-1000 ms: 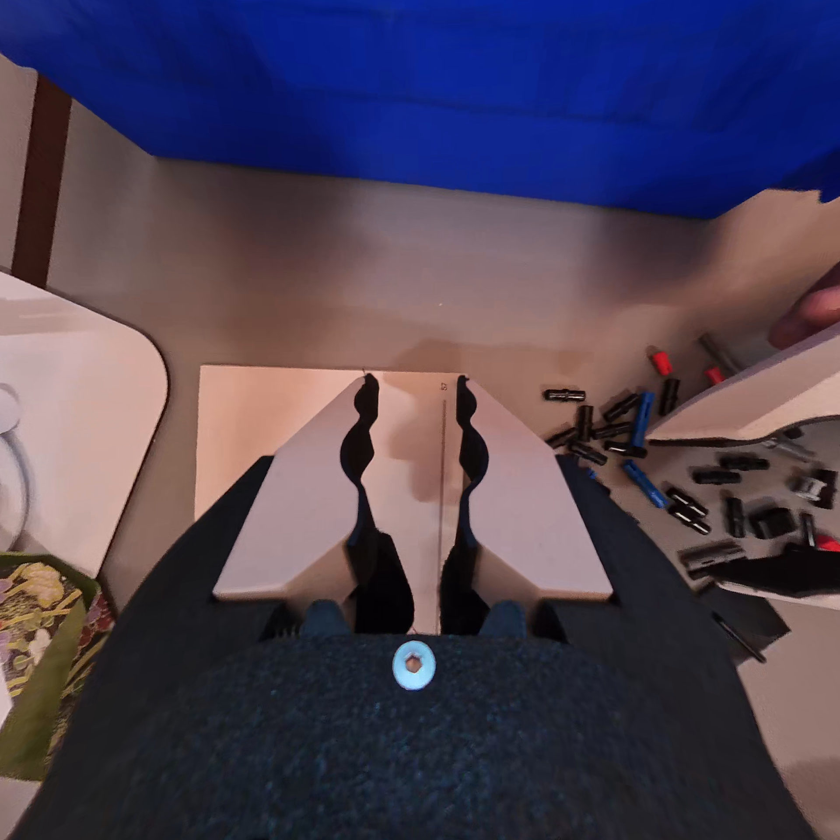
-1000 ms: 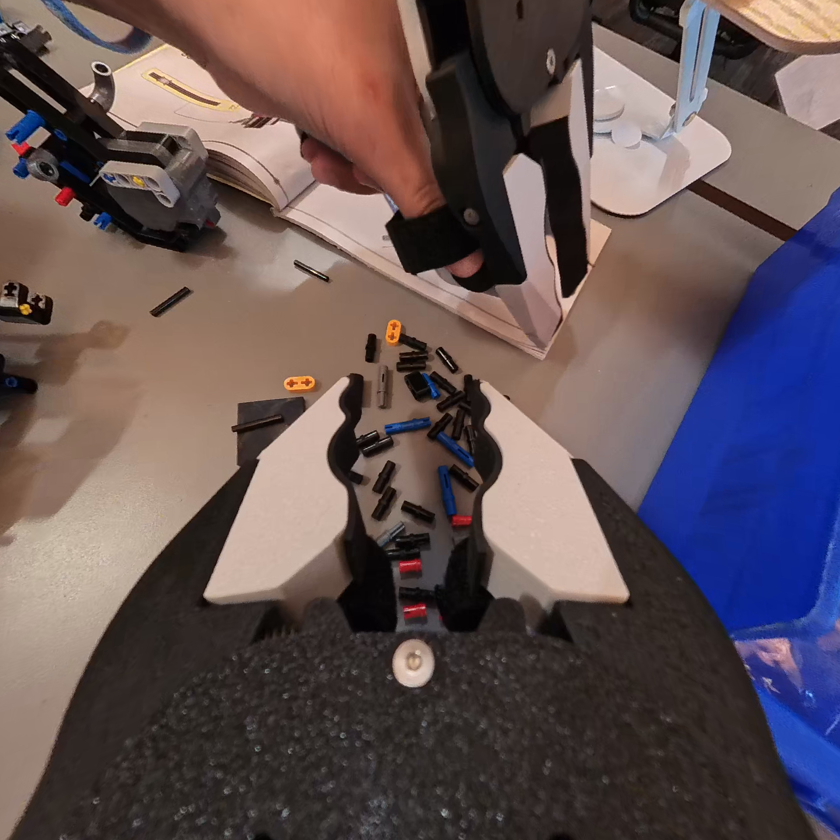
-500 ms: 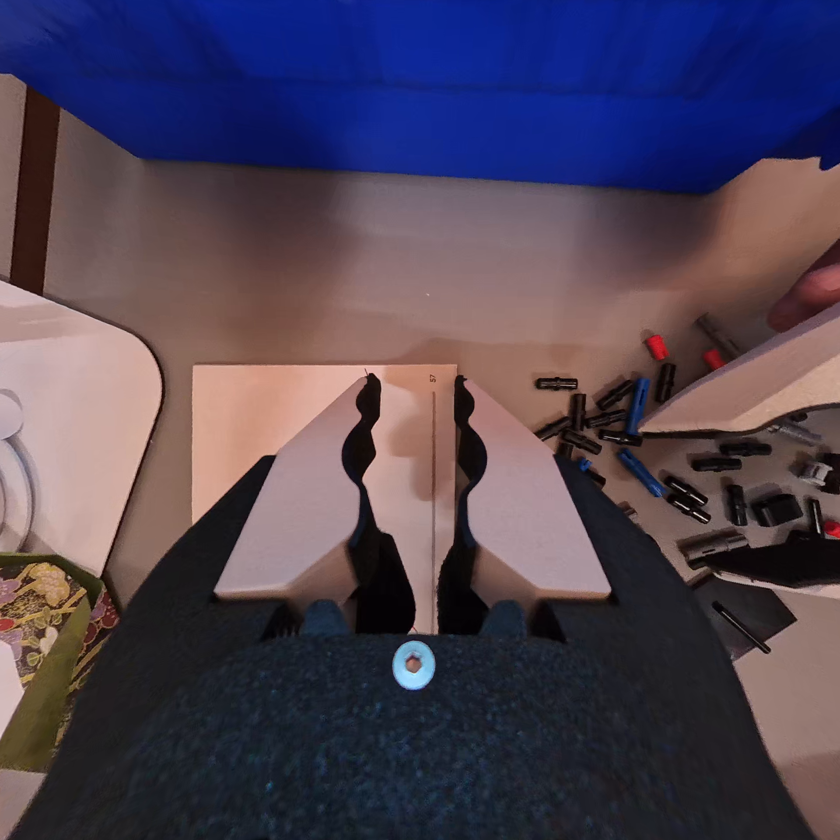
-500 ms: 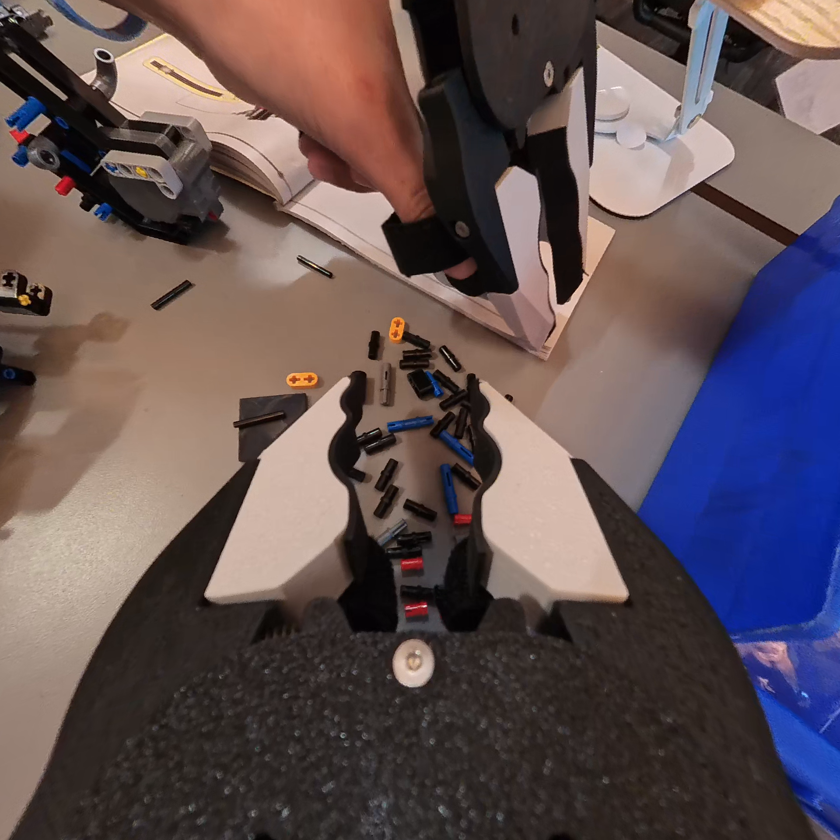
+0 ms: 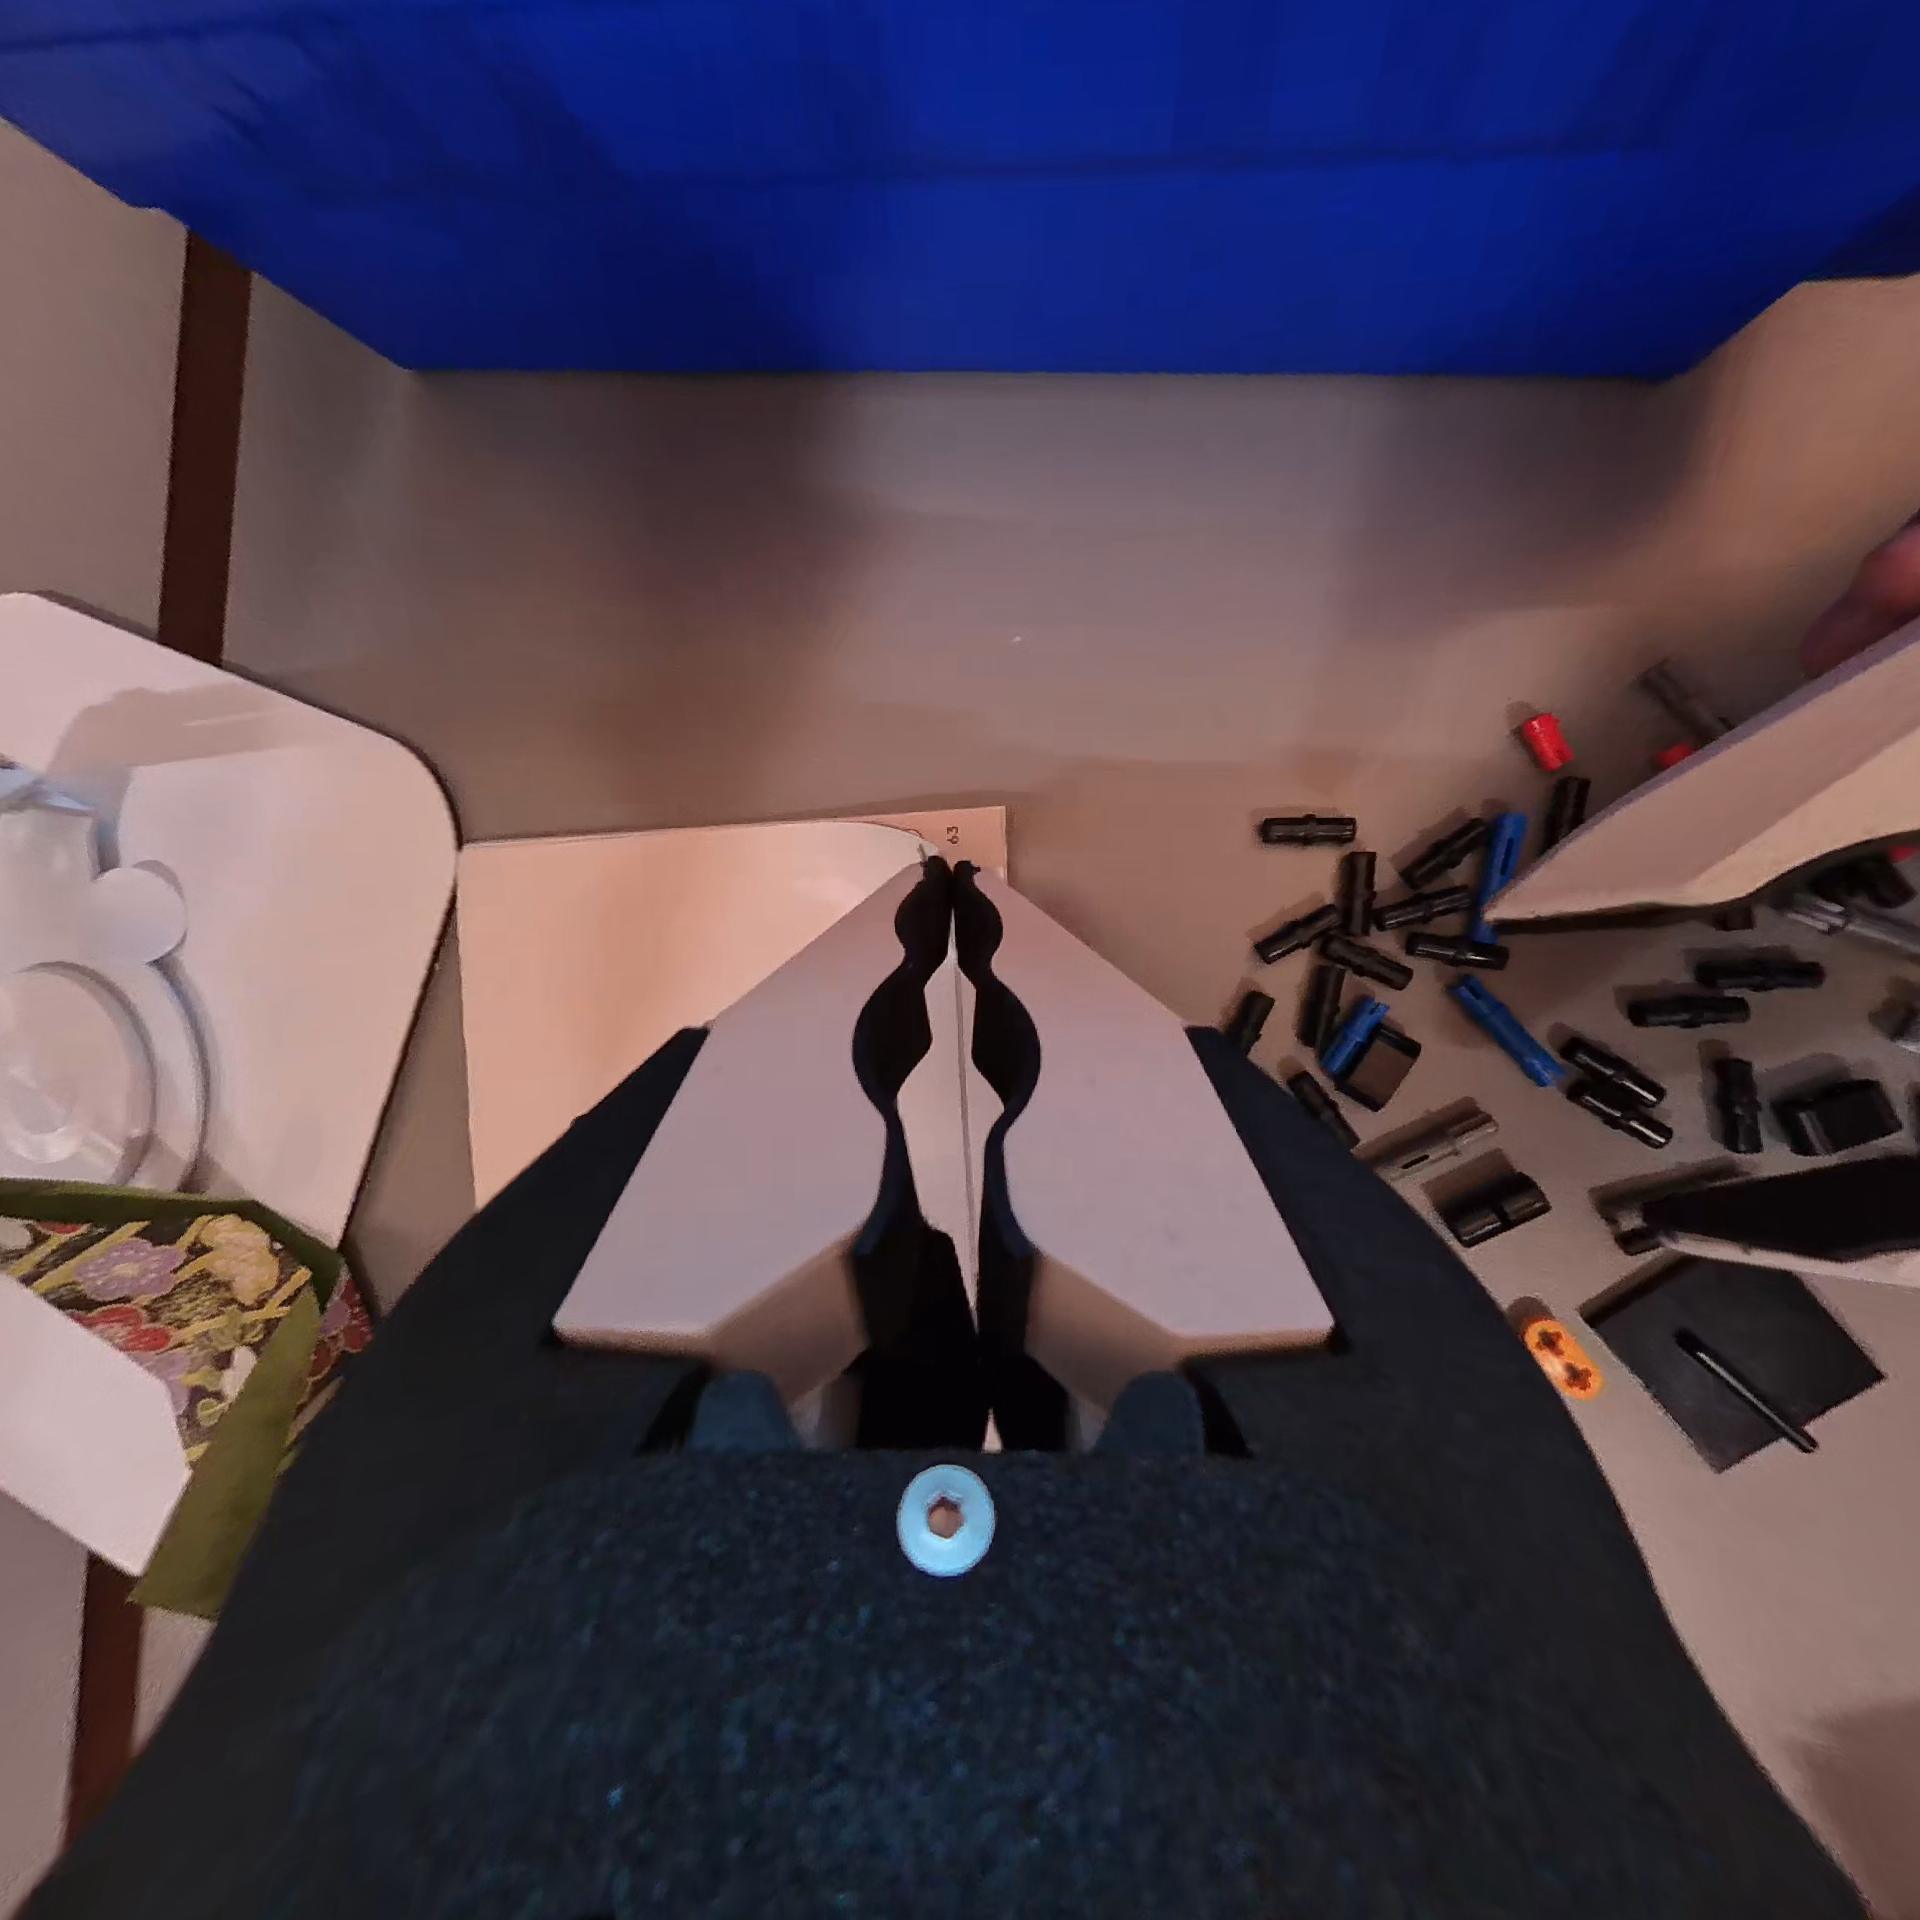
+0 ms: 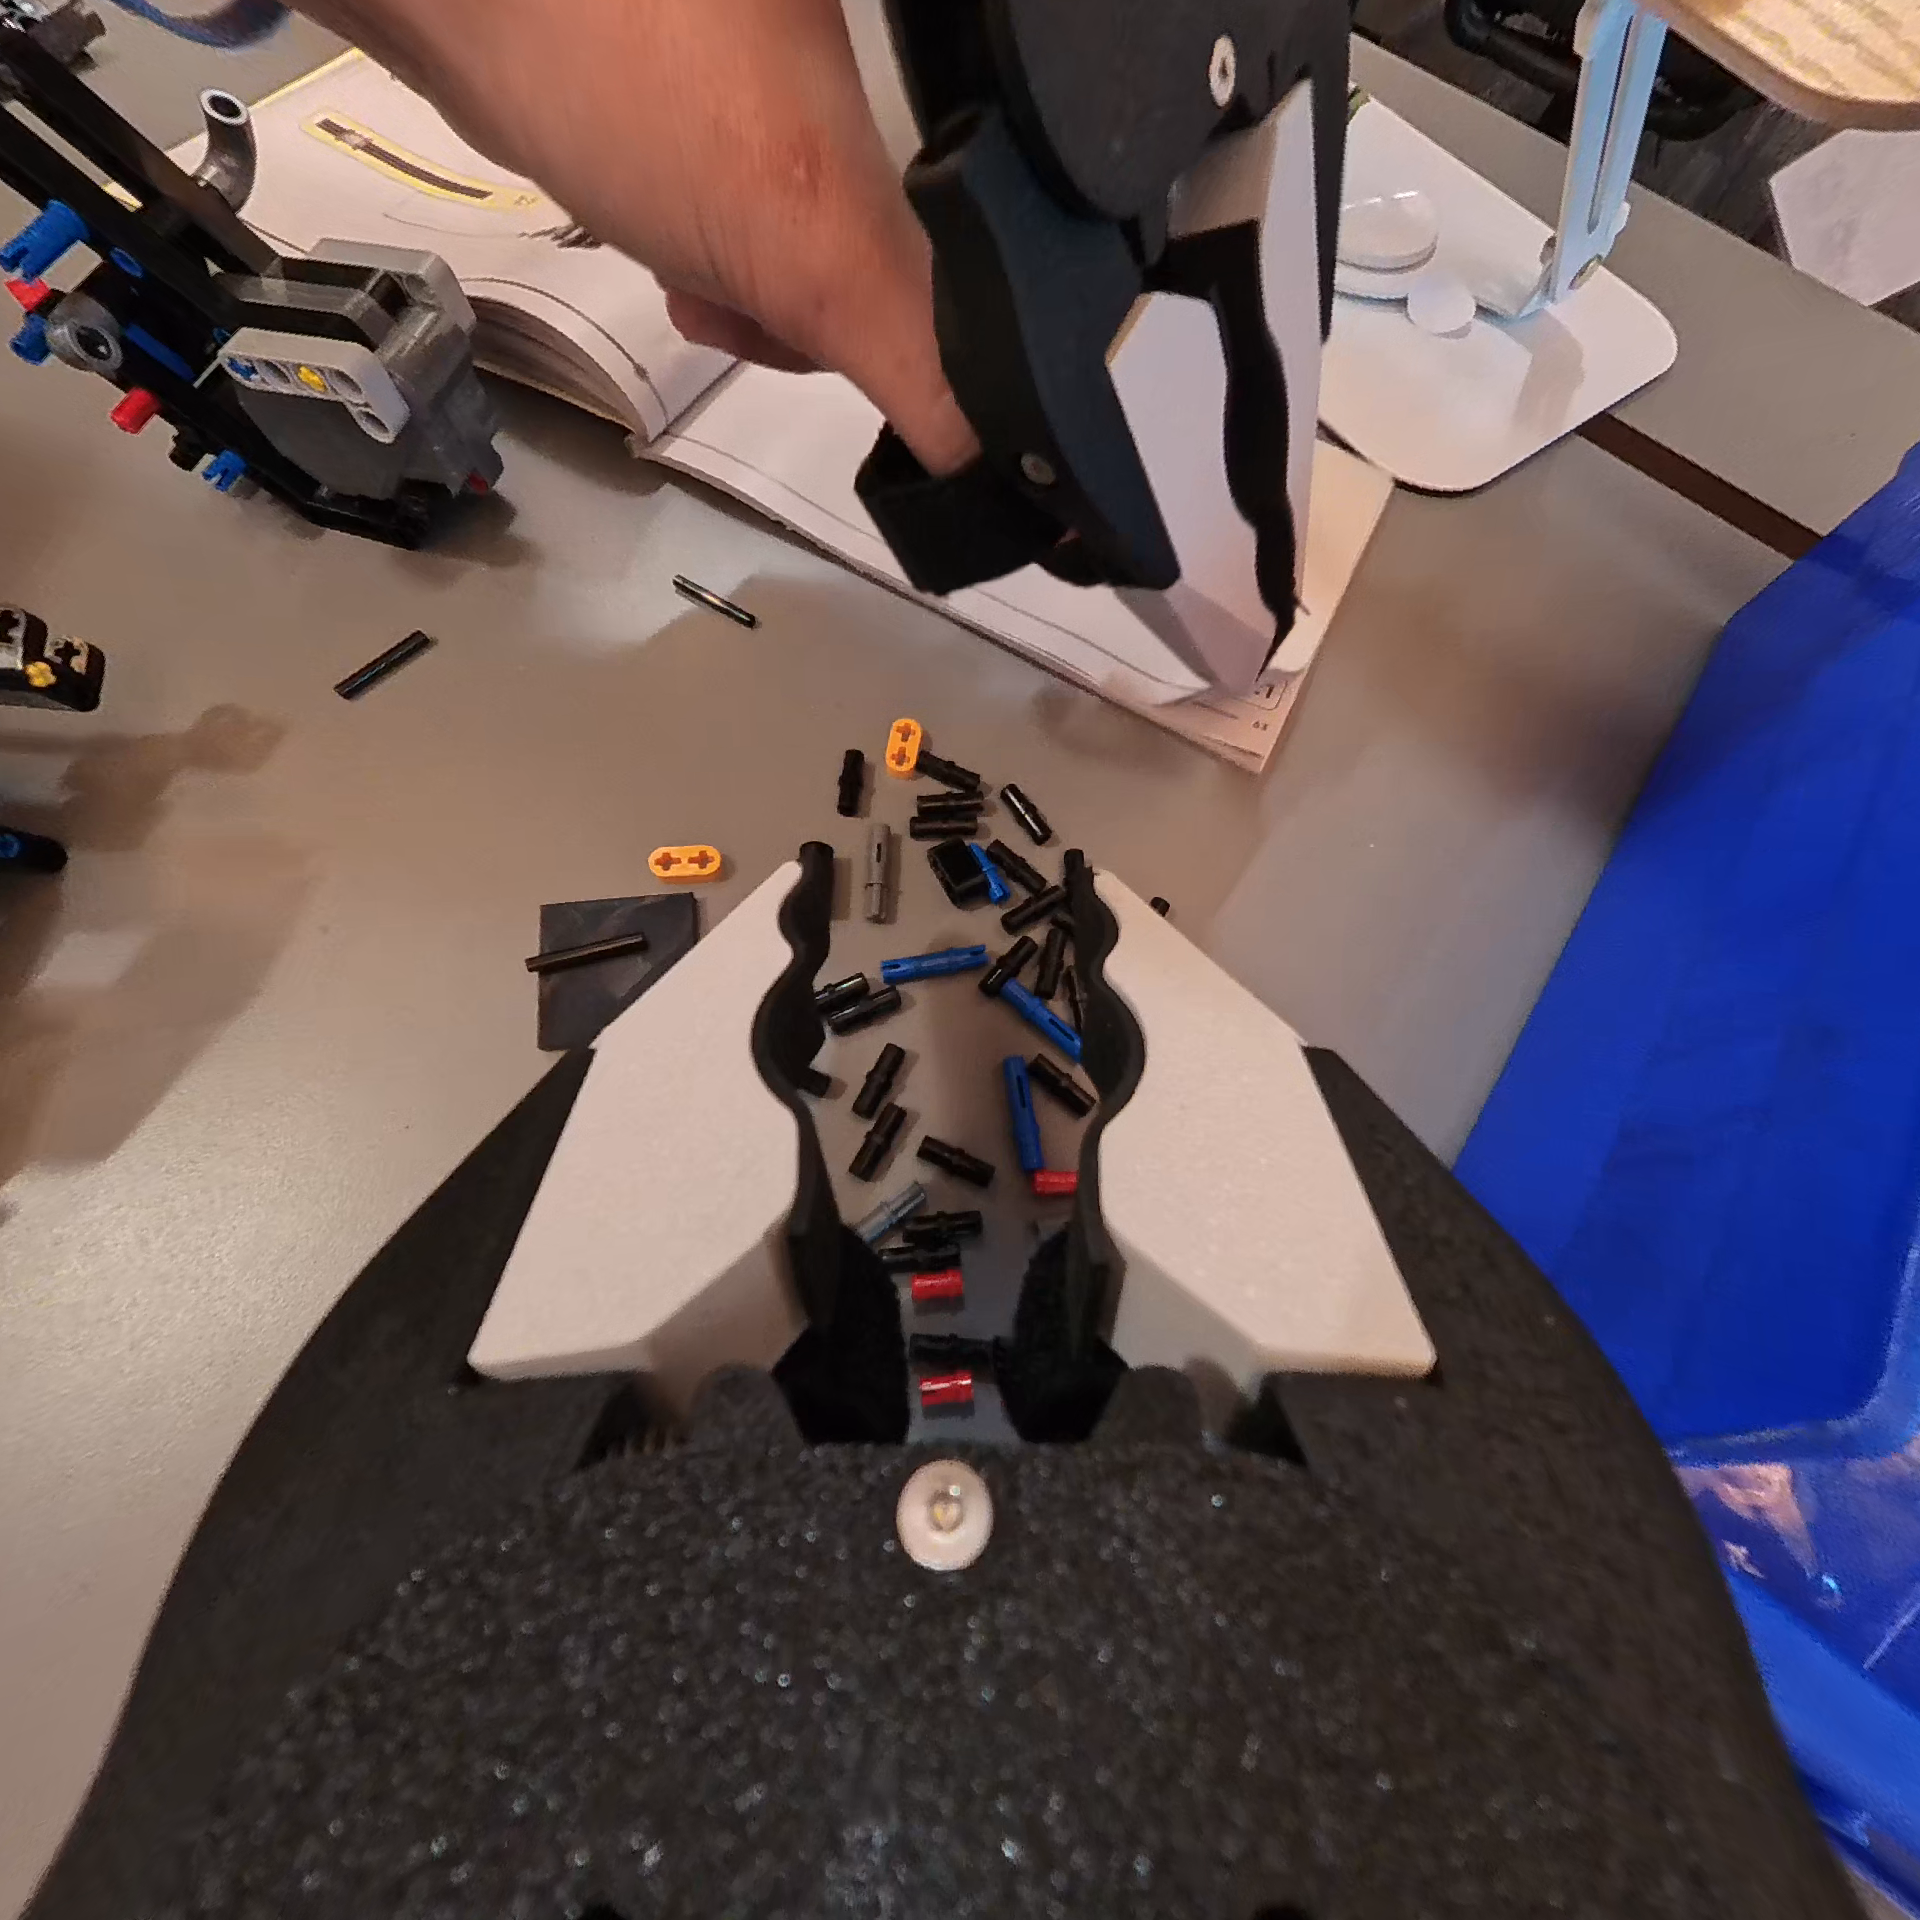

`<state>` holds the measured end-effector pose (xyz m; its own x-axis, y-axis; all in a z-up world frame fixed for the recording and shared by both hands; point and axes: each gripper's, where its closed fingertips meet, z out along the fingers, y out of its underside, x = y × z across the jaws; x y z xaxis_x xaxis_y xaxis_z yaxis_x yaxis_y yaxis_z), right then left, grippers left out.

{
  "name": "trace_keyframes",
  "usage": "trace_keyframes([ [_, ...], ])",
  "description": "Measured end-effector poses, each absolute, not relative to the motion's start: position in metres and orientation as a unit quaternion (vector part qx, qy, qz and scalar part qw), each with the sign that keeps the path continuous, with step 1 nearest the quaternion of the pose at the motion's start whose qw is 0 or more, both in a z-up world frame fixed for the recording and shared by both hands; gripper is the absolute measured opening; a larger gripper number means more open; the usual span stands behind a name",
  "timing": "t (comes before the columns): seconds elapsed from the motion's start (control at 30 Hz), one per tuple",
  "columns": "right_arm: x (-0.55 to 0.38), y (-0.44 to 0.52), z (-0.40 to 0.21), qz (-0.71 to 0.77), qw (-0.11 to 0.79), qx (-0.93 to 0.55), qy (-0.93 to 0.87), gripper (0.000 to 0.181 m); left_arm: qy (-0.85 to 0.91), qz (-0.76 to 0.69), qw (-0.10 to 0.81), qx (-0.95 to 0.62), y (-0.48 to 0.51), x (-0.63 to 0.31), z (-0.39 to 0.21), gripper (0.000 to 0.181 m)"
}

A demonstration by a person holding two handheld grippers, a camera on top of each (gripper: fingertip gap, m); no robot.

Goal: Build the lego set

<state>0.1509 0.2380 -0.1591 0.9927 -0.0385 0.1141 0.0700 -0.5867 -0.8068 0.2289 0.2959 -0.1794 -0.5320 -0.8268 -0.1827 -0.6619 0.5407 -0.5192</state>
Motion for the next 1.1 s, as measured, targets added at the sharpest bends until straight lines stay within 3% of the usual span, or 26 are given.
trace_keyframes([
  [0.67,0.170,0.293,-0.140,-0.082,0.450,-0.888,0.047,0.051,0.787,-0.308,0.239,-0.478,0.329,0.200,-0.125,0.000],
  [0.77,0.168,0.328,-0.137,-0.038,0.464,-0.883,0.066,0.068,0.757,-0.348,0.241,-0.498,0.337,0.191,-0.111,0.000],
  [0.87,0.172,0.354,-0.148,-0.044,0.451,-0.888,0.079,0.072,0.730,-0.371,0.248,-0.517,0.349,0.178,-0.100,0.000],
  [0.97,0.172,0.372,-0.156,-0.056,0.445,-0.890,0.085,0.055,0.708,-0.387,0.262,-0.529,0.357,0.161,-0.092,0.000],
  [1.0,0.169,0.376,-0.156,-0.059,0.444,-0.890,0.086,0.038,0.706,-0.387,0.260,-0.533,0.358,0.154,-0.091,0.000],
  [1.1,0.156,0.383,-0.148,-0.089,0.457,-0.884,0.043,0.009,0.688,-0.400,0.239,-0.556,0.361,0.129,-0.087,0.005],
])
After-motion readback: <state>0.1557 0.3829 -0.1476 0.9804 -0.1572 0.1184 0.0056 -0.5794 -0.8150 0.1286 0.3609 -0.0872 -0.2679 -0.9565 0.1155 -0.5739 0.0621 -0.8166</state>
